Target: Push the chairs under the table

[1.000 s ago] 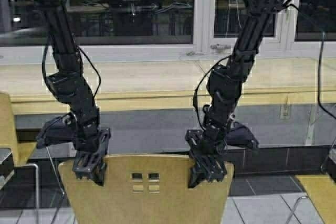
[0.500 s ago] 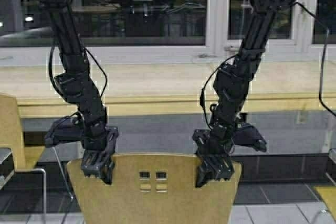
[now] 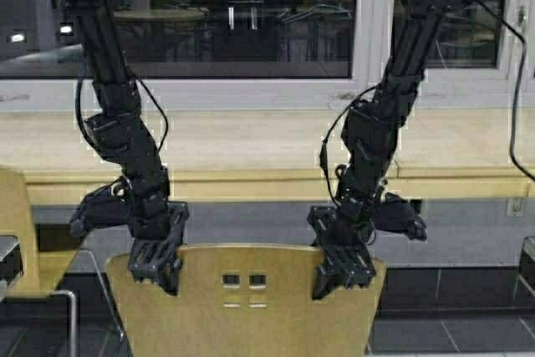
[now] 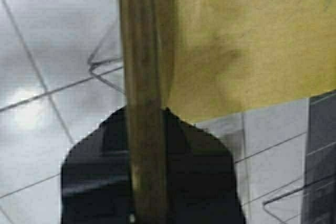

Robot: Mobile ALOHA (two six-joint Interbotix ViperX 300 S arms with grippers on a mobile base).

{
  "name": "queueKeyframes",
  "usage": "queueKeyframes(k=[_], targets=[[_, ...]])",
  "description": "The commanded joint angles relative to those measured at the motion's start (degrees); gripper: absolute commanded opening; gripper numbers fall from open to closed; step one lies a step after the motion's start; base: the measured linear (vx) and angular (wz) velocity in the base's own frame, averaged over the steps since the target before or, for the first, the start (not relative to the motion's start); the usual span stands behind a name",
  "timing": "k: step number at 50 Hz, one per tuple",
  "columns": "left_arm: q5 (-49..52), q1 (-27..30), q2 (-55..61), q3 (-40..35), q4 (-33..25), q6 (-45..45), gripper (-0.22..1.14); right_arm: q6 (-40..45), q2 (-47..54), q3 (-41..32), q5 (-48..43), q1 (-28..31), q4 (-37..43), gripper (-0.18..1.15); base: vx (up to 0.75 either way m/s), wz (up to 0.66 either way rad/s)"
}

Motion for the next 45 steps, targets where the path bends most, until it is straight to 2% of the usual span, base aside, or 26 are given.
queueKeyframes(k=[1,36,45], targets=[[-0.62,0.62,0.0,-2.02,0.62,1.49,0.03,-2.64,-1.41,-0.35,-0.35,0.7,-2.11,0.04,0.29,-0.04],[0.97,-0.97,-3.96,3.78,0.53,4.75,0.03,-8.17,-3.78,6.5,-0.79,0.62,-2.55,0.04,0.32,0.04],[0.44,-0.88,-3.16,1.23,0.44,4.75,0.03,-8.35,-3.52,5.62,-1.58,0.18,-2.55,0.04,0.27,0.0]])
